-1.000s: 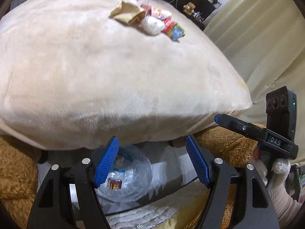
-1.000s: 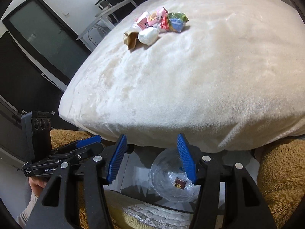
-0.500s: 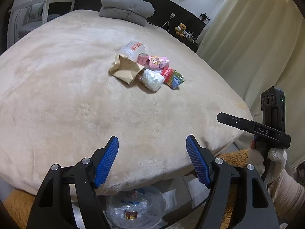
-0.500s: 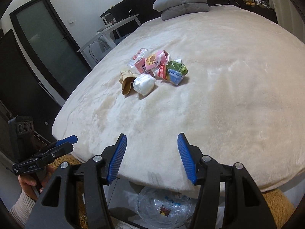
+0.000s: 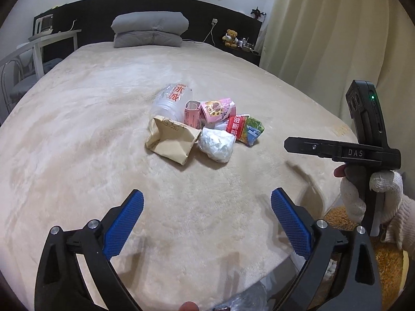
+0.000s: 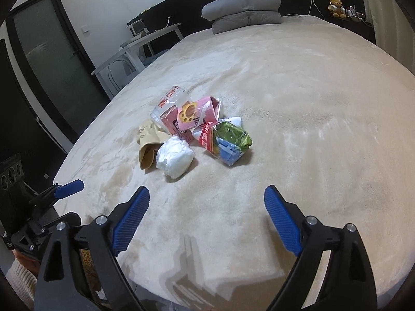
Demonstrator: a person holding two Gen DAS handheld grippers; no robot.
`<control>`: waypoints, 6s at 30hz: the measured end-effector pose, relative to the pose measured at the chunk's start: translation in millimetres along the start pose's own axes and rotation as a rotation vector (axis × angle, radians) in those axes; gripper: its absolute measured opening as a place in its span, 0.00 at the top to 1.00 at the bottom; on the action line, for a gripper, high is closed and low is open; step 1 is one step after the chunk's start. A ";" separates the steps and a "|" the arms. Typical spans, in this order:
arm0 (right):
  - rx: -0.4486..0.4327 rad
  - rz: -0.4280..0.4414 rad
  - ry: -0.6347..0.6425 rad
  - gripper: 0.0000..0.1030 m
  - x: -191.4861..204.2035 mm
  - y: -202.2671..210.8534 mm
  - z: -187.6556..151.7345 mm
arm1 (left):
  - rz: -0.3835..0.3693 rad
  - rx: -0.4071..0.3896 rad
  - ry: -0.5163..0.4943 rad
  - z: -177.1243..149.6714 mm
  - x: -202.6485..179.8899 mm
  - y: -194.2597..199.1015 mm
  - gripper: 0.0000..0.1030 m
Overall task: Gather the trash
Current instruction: 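Raise both tools back over the trash pile on the bed, then grasp the kraft paper bag with the left tool while the right tool grasps the green snack bag, then carry the paper bag and green snack bag down over the floor bin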
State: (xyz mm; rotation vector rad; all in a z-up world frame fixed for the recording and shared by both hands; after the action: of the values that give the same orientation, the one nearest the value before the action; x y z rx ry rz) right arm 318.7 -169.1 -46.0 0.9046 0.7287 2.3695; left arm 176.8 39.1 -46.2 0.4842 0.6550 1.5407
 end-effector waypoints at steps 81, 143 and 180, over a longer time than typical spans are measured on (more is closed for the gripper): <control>-0.053 -0.054 -0.035 0.42 -8.9 -5.3 18.3 | 0.104 -0.096 -0.107 35.8 19.8 -38.9 0.38; 0.002 0.105 -0.048 0.42 46.7 78.6 -136.6 | -0.029 -0.143 -0.045 -73.1 -70.4 81.2 0.38; 0.349 0.047 -0.208 0.42 13.6 26.4 -209.9 | -0.144 0.313 0.142 -170.5 -77.8 25.3 0.38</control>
State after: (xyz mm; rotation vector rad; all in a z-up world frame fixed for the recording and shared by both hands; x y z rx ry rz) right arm 153.9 -243.1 -156.9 1.3030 1.0638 2.1788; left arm 52.0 -58.1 -149.9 0.5519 1.0275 1.3501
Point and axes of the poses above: each gripper's, at about its wrist camera, not at the fingertips, and y roughly against the way its jaws point, x to its left, z to its top, the point moved 5 cm from there along -y, roughly the way its jaws point, and after that the axes turned 10 degrees about z, right-handed, at the moved point
